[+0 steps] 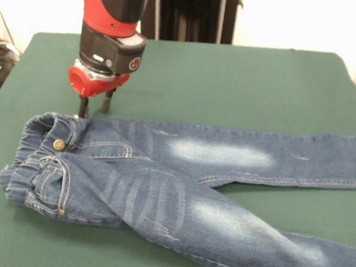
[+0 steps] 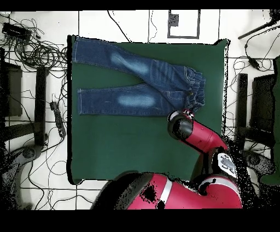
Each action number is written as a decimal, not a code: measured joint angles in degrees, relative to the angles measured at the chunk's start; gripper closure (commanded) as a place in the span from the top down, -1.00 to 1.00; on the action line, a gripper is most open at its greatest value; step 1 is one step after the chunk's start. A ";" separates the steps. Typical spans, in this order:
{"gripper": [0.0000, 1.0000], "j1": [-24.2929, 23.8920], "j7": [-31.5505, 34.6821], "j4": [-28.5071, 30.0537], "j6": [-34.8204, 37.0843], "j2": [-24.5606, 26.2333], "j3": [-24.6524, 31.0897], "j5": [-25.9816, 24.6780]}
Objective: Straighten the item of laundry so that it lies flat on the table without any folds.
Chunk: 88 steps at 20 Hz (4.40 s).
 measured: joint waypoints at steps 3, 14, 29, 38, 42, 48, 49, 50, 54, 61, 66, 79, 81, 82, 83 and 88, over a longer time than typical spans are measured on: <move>1.00 -0.10 0.00 0.05 0.00 -0.04 0.01 -0.01; 1.00 2.67 0.00 0.22 6.51 -1.66 -3.18 -0.72; 1.00 -0.45 0.00 -4.04 27.98 -7.51 -6.90 -4.40; 1.00 -5.63 0.00 -12.74 28.36 -7.93 -5.84 -3.90; 1.00 -5.57 0.00 -17.44 28.34 -7.55 -5.57 -2.93; 1.00 -5.47 0.00 -22.76 28.36 -6.25 -4.22 0.62; 1.00 -5.43 0.00 -23.60 28.36 -5.90 -3.89 1.46; 1.00 -5.39 0.00 -23.99 28.36 -5.71 -3.77 1.83; 1.00 -5.03 0.00 -26.42 28.56 -4.24 -3.56 3.88; 1.00 -4.57 0.00 -31.21 31.89 -1.07 -3.56 5.78; 1.00 -4.36 0.00 -34.77 34.47 2.11 -3.55 6.98; 1.00 -3.45 0.00 -40.88 35.79 8.83 -3.67 9.19; 1.00 -3.14 0.00 -42.75 36.81 10.14 -4.05 9.44; 1.00 -2.97 0.00 -43.89 37.48 10.92 -4.29 9.60; 1.00 -2.86 0.00 -44.87 38.16 11.52 -4.58 9.82; 1.00 -2.60 0.00 -48.92 40.88 13.83 -5.70 10.78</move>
